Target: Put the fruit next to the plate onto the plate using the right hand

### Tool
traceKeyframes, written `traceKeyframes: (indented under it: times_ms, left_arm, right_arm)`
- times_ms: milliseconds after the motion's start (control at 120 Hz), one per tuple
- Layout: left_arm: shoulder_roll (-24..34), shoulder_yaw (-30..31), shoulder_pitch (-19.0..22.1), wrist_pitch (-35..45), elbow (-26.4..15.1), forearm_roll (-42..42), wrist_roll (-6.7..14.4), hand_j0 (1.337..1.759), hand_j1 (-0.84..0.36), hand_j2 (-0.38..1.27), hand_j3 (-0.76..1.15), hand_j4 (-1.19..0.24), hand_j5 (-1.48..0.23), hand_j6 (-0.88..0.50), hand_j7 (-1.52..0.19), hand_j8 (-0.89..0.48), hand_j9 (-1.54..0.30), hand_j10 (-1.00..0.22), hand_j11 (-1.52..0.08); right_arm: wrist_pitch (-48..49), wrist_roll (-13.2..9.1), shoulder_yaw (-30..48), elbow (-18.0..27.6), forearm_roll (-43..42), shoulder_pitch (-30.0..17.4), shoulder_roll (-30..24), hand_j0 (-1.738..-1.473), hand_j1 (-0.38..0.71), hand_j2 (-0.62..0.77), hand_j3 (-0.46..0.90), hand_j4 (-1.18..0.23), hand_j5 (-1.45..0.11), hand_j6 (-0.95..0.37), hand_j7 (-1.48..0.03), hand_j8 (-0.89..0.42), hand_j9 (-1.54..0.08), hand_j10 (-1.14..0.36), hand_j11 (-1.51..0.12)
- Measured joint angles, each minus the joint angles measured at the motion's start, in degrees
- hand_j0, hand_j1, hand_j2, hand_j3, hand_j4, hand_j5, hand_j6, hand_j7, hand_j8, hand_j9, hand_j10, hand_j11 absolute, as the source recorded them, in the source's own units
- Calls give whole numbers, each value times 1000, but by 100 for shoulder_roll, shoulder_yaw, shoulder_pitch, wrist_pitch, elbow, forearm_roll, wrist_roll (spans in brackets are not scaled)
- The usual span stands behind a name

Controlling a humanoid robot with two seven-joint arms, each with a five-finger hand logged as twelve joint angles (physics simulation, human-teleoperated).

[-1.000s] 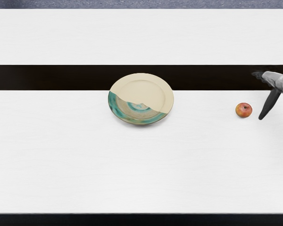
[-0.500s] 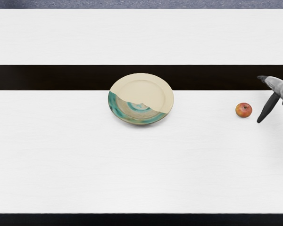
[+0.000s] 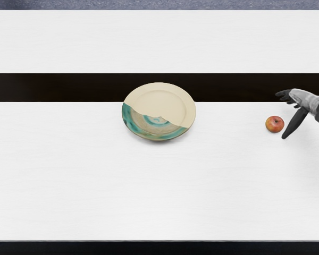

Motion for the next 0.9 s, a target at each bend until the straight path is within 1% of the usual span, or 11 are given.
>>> traceKeyframes:
  times_ms: [67,217,275,392,492,683,717,833,900]
  left_arm:
    - [0,0,11,0,1,0,0,1658,341,2,0,-7,-9,-8,-9,-8,-9,-7,-9]
    - [0,2,20,0,4,0,0,1658,341,2,0,-7,-9,-8,-9,-8,-9,-7,-9]
    - [0,1,20,0,6,0,0,1658,341,2,0,-7,-9,-8,-9,-8,-9,-7,-9]
    - [0,0,20,0,8,0,0,1658,341,2,0,-7,-9,-8,-9,-8,-9,-7,-9]
    - [0,1,20,0,8,0,0,1658,341,2,0,-7,-9,-8,-9,-8,-9,-7,-9]
    - [0,3,20,0,9,0,0,1658,341,2,0,-7,-9,-8,-9,-8,-9,-7,-9]
    - [0,3,20,0,9,0,0,1658,341,2,0,-7,-9,-8,-9,-8,-9,-7,-9]
    - [0,6,20,0,9,0,0,1658,341,2,0,-7,-9,-8,-9,-8,-9,-7,-9]
    - [0,7,28,0,9,0,0,1658,341,2,0,-7,-9,-8,-9,-8,-9,-7,-9]
  right_arm:
    - [3,0,8,44,0,-7,16,-1658,-171,-28,0,-154,-196,-156,-195,-155,-196,-154,-195]
    - [7,0,15,305,1,-27,-21,-1658,-129,-34,0,-190,-241,-191,-241,-190,-241,-189,-241]
    - [8,0,16,378,1,-33,-36,-1658,-96,-40,0,-217,-278,-219,-277,-218,-277,-217,-277]
    - [26,0,16,445,0,-39,-49,-1658,-22,-52,0,-278,-357,-280,-356,-279,-357,-278,-357]
    - [16,6,17,468,0,-45,-63,-1658,17,-58,0,-311,-400,-313,-399,-312,-400,-311,-400]
    - [-607,93,10,630,-40,-207,-80,-1658,48,-63,0,-337,-434,-338,-433,-337,-434,-336,-433]
    - [-687,136,8,656,-46,-232,-82,-1658,51,-63,0,-339,-437,-341,-436,-340,-437,-339,-437]
    - [-784,222,-30,785,-56,-271,-136,-1658,66,-66,0,-351,-453,-353,-452,-352,-453,-351,-453]
    - [-740,241,-48,850,-61,-280,-167,-1658,97,-71,0,-378,-487,-379,-487,-378,-487,-377,-487]
